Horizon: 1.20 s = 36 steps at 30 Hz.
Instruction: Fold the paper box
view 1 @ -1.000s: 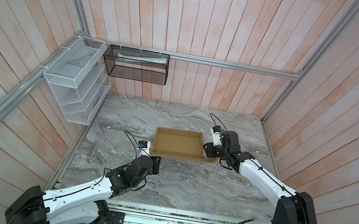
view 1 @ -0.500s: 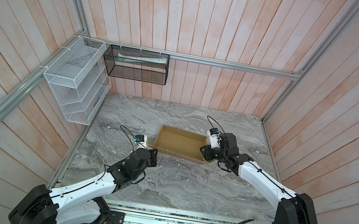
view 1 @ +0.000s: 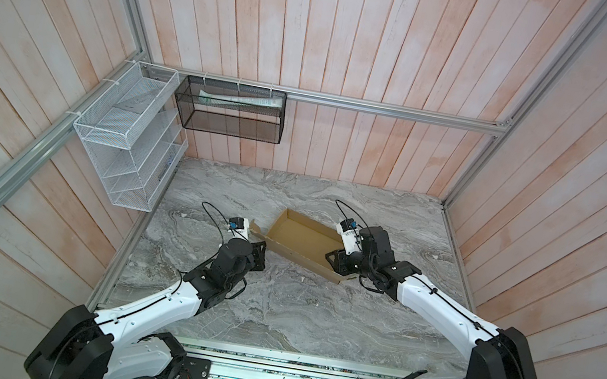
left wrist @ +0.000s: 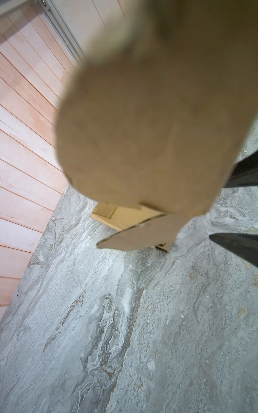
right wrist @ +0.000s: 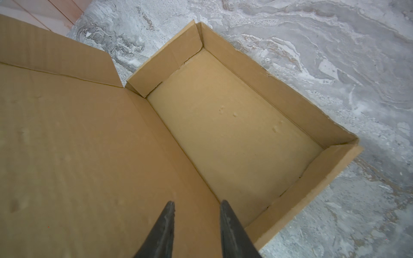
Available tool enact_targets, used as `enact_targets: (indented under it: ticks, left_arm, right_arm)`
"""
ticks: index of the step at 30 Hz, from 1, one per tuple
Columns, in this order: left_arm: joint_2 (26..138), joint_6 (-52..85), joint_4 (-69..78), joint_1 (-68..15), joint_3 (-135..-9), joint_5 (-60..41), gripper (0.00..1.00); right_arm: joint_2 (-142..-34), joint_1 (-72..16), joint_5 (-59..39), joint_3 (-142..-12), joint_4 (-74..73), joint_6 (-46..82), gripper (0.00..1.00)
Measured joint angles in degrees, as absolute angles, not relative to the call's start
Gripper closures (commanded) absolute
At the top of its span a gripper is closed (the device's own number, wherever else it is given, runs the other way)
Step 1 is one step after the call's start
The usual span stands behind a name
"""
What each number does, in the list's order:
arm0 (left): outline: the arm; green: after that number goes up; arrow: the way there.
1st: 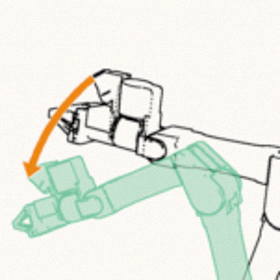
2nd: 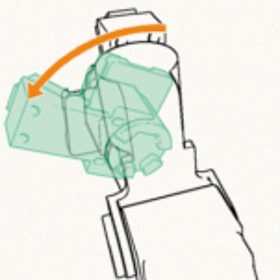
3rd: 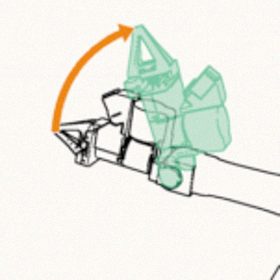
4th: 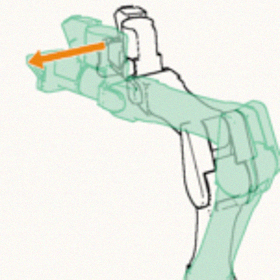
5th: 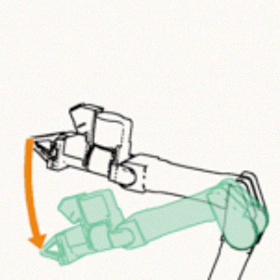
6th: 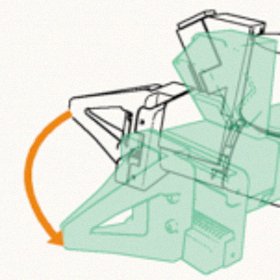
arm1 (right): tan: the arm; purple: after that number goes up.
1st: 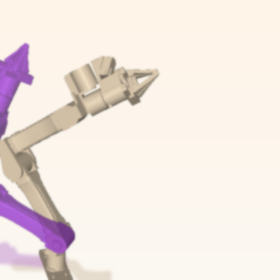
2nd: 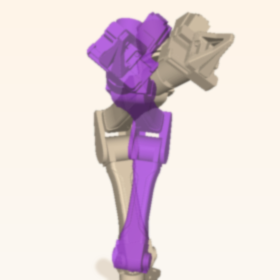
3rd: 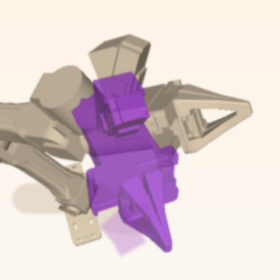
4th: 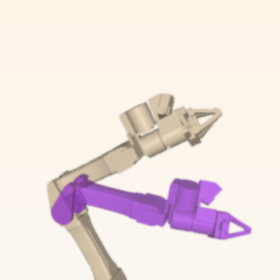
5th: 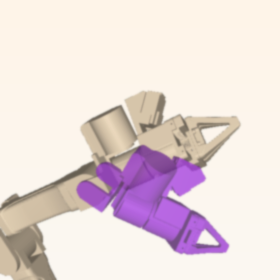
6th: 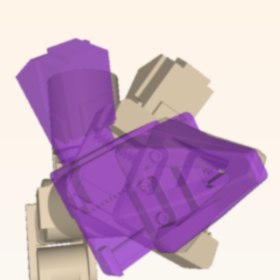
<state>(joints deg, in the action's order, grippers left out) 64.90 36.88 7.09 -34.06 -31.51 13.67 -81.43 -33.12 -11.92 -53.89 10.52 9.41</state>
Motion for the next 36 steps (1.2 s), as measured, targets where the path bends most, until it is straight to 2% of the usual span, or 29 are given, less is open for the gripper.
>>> enact_targets:
  ticks: [25, 36]
  left_arm:
    - [75.16, 32.47, 9.34, -28.84, -41.21, 8.97, 0.64]
    - [75.66, 33.34, 10.07, -28.16, -41.60, 4.43, 0.64]
  right_arm:
    - [-83.15, -38.13, -14.00, -58.11, 10.46, 10.04, 0.64]
    - [-81.03, -36.38, -10.02, -56.66, 9.76, 12.23, 0.64]
